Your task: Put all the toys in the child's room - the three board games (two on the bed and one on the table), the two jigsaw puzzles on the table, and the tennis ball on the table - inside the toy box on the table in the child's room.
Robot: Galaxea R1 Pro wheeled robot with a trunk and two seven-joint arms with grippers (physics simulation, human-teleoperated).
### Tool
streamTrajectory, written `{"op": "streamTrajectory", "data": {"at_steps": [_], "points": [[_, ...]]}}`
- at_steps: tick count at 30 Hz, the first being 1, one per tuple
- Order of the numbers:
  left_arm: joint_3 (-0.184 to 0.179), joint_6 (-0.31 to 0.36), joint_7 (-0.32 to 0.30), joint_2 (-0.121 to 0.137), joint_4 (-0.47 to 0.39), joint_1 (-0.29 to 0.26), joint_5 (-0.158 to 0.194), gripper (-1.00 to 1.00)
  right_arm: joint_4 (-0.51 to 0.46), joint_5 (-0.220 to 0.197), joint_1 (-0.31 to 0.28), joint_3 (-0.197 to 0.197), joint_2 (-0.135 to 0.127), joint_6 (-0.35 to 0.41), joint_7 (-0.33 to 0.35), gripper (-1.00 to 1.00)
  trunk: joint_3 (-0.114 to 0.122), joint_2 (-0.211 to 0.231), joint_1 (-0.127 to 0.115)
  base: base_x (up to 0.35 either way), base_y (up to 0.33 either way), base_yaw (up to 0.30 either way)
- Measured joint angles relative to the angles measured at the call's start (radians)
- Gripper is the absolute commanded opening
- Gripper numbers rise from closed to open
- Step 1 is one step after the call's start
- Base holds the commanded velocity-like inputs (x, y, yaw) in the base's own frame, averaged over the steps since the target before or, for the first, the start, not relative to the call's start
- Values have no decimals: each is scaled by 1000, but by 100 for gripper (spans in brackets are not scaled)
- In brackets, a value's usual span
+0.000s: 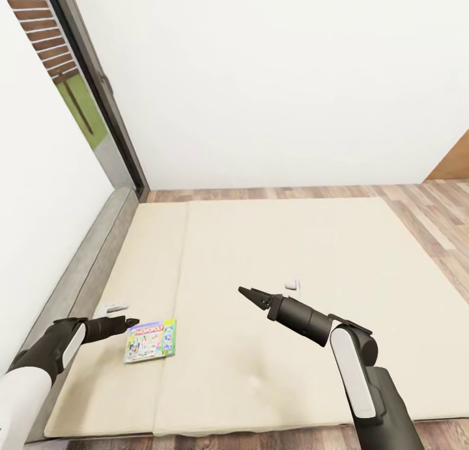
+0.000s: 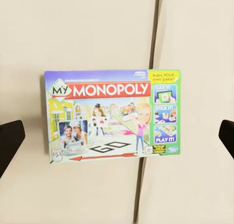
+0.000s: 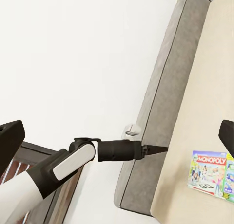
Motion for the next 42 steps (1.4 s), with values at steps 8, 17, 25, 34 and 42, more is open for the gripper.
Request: {"op": "streamTrajectory", "data": {"at_steps": [8, 17, 25, 34, 42], "points": [[5, 5, 14, -5, -4, -16, -1, 100, 0, 0, 0, -1, -2, 0, 2, 100, -13, 0, 0, 0, 0, 0], [6, -44, 80, -28, 28, -115, -2, 100, 0, 0, 0, -1, -10, -1, 4, 100, -28, 0, 0, 0, 0, 0], [4, -141, 160, -45, 82, -121, -1, 100, 0, 0, 0, 0, -9, -1, -1, 100, -41, 0, 0, 0, 0, 0], [5, -155, 171, -45, 88, -121, 0, 100, 0, 0, 0, 0, -5, -1, -3, 100, -56, 0, 0, 0, 0, 0], [5, -158, 172, -46, 88, -121, -1, 100, 0, 0, 0, 0, -4, -1, -3, 100, -70, 0, 0, 0, 0, 0]]}}
